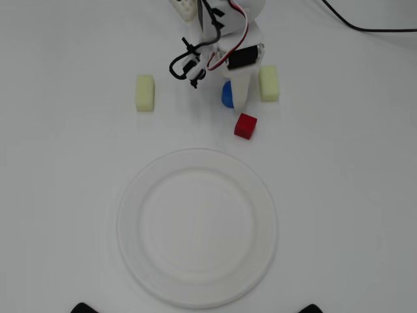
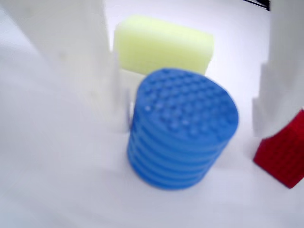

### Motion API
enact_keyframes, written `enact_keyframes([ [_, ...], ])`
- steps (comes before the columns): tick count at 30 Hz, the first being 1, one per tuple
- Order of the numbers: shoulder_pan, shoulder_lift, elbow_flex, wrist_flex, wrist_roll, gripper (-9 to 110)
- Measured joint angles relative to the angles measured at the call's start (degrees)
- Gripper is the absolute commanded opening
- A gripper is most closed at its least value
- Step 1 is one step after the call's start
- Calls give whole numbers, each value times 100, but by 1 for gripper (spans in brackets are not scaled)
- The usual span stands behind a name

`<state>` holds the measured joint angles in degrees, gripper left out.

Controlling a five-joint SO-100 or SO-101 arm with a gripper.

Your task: Grasp a blue block and put it in the dish.

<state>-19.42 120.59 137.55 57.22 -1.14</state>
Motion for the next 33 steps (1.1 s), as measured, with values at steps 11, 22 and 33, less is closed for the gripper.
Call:
enact_keyframes([
  [11, 123, 9, 0, -62, 18, 0],
  [22, 1283, 1705, 35, -132, -677, 0],
  [33, 2021, 1758, 334, -2285, -1072, 0],
])
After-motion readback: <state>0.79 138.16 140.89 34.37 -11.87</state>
